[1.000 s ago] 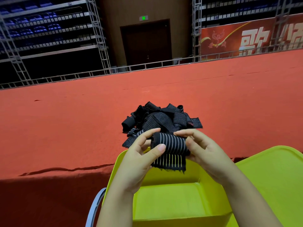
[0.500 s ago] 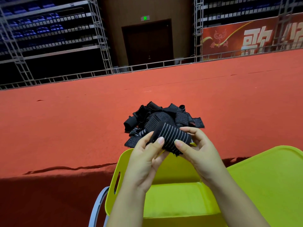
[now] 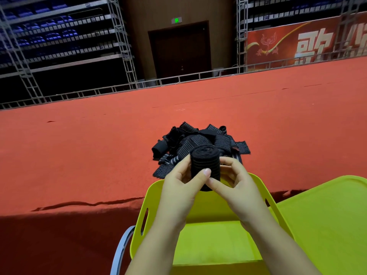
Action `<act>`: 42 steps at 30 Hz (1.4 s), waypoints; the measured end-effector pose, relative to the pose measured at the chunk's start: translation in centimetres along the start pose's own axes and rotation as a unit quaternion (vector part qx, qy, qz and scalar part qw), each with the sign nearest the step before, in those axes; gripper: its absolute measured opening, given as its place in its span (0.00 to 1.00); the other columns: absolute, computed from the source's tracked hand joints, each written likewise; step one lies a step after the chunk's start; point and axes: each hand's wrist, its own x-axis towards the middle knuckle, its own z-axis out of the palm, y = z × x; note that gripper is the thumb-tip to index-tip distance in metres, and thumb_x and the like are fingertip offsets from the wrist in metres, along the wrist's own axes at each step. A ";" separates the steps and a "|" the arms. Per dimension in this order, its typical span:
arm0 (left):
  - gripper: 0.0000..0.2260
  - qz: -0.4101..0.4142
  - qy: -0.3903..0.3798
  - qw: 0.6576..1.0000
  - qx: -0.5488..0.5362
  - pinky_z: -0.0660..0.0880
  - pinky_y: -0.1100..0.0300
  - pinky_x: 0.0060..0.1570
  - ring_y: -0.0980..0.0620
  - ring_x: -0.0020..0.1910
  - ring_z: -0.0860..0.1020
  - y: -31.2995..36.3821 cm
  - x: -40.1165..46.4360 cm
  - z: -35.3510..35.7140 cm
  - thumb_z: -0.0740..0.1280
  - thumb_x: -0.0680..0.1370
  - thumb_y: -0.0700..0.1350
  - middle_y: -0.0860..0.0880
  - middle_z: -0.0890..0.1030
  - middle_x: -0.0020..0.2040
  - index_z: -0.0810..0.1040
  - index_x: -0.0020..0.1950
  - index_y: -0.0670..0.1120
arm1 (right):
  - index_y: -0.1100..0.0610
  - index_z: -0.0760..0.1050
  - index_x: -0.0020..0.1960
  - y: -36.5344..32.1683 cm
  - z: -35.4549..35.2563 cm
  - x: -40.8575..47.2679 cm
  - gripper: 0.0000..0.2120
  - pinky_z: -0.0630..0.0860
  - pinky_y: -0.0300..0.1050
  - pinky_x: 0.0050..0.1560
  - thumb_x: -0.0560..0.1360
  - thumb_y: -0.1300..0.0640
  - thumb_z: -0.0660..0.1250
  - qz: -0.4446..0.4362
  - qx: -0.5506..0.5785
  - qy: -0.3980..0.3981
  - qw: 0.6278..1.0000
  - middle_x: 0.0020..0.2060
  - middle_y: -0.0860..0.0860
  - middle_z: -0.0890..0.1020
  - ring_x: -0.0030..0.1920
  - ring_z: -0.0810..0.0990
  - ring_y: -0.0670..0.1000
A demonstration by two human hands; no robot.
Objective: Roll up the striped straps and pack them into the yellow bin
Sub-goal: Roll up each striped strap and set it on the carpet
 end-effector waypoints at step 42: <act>0.13 -0.363 0.213 0.884 0.202 0.74 0.56 0.37 0.44 0.49 0.76 -18.0 15.7 -23.4 0.66 0.79 0.41 0.41 0.77 0.54 0.75 0.64 0.42 | 0.44 0.75 0.52 6.0 0.7 9.3 0.13 0.77 0.44 0.48 0.71 0.55 0.73 0.133 -0.250 -0.177 0.943 0.45 0.48 0.83 0.40 0.79 0.45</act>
